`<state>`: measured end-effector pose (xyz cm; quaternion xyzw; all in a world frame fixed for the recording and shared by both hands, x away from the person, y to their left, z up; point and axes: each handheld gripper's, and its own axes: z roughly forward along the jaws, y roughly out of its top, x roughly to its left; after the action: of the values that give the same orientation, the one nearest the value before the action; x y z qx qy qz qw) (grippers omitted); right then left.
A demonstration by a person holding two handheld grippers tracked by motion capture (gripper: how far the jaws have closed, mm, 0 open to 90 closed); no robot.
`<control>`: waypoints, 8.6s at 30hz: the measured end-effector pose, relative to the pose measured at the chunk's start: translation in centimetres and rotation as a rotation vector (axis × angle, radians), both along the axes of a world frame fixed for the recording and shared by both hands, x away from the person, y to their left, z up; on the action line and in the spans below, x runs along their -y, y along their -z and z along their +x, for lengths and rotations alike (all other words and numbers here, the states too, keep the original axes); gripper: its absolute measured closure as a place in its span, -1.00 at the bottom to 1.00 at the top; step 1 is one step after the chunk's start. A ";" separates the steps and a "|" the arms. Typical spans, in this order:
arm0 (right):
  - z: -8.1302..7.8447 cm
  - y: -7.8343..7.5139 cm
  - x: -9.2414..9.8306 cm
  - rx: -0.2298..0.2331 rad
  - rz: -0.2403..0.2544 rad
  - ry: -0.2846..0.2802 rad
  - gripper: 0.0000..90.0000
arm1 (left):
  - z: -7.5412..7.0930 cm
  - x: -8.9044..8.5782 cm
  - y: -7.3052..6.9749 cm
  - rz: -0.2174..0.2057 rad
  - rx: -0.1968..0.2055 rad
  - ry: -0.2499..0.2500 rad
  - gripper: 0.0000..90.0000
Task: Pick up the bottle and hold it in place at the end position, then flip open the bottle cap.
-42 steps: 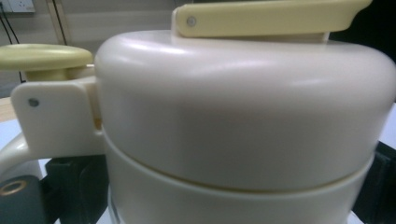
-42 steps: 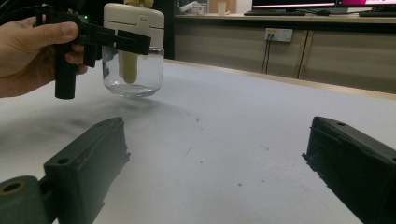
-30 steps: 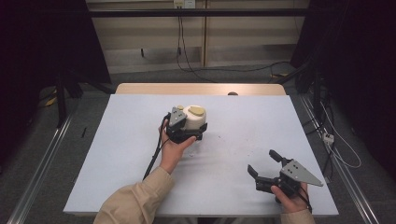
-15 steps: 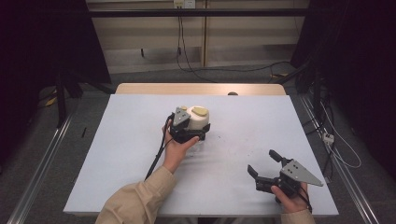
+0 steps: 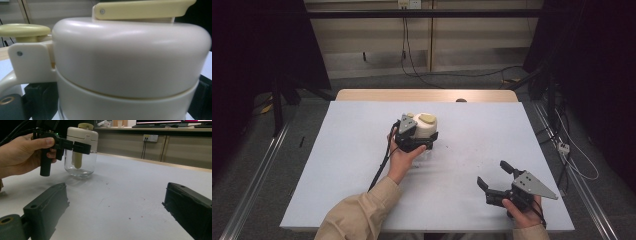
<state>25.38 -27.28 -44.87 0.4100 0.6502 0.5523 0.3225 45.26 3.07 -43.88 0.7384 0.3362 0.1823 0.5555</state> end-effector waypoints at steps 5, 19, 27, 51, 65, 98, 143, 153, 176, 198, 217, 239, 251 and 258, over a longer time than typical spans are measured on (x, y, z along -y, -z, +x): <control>0.0 0.0 0.0 0.002 -0.001 0.008 -0.90 | 0.1 0.3 -0.1 -0.001 0.002 0.003 -0.88; 0.1 0.1 0.2 -0.003 0.005 0.019 -0.90 | 0.8 1.0 0.9 -0.011 -0.002 -0.011 -0.88; 0.1 0.1 0.2 -0.002 0.004 0.021 -0.90 | 0.8 1.6 1.0 0.007 0.010 -0.015 -0.88; 0.0 -0.1 0.0 -0.007 -0.003 0.024 -0.90 | 0.3 2.3 1.3 0.033 0.033 0.002 -0.88; 0.6 0.0 -0.4 -0.009 -0.006 0.010 -0.90 | -0.1 1.9 1.6 0.026 0.031 0.008 -0.88; 4.7 -1.0 -2.3 -0.073 -0.009 -0.055 -0.91 | -0.6 1.5 2.0 0.030 0.025 0.004 -0.89; 9.8 -3.8 -6.3 -0.131 -0.011 -0.134 -0.62 | -0.6 1.5 2.0 0.040 0.025 -0.001 -0.89; 10.8 -4.3 -7.1 -0.167 -0.013 -0.190 -0.31 | -0.7 1.5 2.0 0.040 0.025 -0.002 -0.89; 12.9 -5.4 -8.7 -0.213 -0.028 -0.248 0.87 | -0.7 1.5 1.9 0.048 0.027 -0.005 -0.89; 14.2 -6.1 -9.2 -0.227 -0.067 -0.271 1.00 | -0.7 1.6 1.9 0.047 0.026 -0.009 -0.89; 14.9 -5.7 -9.3 -0.232 -0.079 -0.263 1.00 | -0.8 1.6 1.9 0.048 0.025 -0.012 -0.89; 15.3 -6.2 -9.6 -0.209 -0.076 -0.276 1.00 | -0.8 1.6 1.9 0.050 0.024 -0.016 -0.89; 15.6 -6.7 -9.9 -0.192 -0.073 -0.278 1.00 | -0.8 1.6 1.9 0.051 0.023 -0.018 -0.89; 15.7 -6.8 -10.0 -0.188 -0.056 -0.288 1.00 | -0.9 1.6 1.9 0.055 0.022 -0.021 -0.89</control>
<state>41.10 -17.32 -38.11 0.3531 0.7447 0.5338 0.1892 44.39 1.43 -45.75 0.7478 0.3327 0.2051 0.5367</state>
